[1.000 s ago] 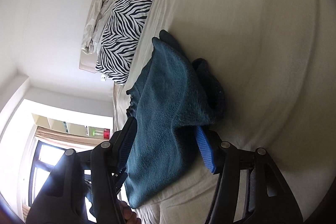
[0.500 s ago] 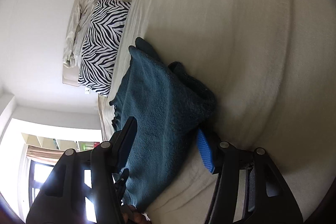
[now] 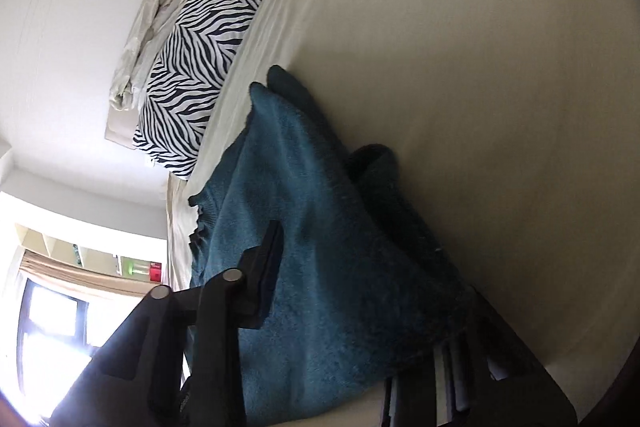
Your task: Fold small clothes
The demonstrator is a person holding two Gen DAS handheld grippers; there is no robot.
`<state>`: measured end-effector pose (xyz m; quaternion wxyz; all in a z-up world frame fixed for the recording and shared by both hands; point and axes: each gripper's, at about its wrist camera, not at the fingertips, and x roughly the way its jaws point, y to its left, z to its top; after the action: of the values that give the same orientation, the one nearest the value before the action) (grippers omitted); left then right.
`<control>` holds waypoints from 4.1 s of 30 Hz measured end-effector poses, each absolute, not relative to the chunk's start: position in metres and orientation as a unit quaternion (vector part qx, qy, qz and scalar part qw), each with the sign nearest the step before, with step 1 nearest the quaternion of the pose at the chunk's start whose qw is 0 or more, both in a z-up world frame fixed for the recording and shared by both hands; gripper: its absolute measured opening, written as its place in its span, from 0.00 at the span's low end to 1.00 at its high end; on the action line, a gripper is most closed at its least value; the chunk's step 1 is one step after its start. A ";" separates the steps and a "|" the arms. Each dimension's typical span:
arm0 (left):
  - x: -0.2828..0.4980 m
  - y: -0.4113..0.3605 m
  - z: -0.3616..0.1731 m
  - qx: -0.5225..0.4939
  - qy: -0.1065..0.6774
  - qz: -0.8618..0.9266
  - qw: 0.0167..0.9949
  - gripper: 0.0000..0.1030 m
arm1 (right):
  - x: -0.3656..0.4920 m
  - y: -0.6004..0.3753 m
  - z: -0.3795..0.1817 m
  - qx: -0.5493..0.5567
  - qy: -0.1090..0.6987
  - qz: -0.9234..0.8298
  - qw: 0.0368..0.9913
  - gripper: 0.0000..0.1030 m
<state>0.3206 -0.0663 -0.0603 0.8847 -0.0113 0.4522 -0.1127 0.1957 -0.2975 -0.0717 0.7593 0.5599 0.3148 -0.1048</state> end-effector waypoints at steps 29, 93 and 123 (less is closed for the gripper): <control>0.343 0.023 -0.046 -0.299 0.482 -0.191 0.801 0.95 | 0.255 0.008 0.007 -0.036 0.396 0.120 0.910 0.11; 0.289 0.077 -0.057 -0.051 0.437 -0.093 0.893 0.63 | 0.239 -0.215 -0.035 0.302 0.475 0.274 0.780 0.38; 0.376 0.062 -0.057 -0.062 0.463 -0.082 0.880 0.72 | 0.374 -0.238 0.006 0.345 0.449 0.241 0.788 0.63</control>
<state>0.3762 0.0615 -0.0566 0.8802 -0.0616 0.4632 -0.0824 0.3736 -0.2379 0.0058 0.7883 0.3451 0.4490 0.2405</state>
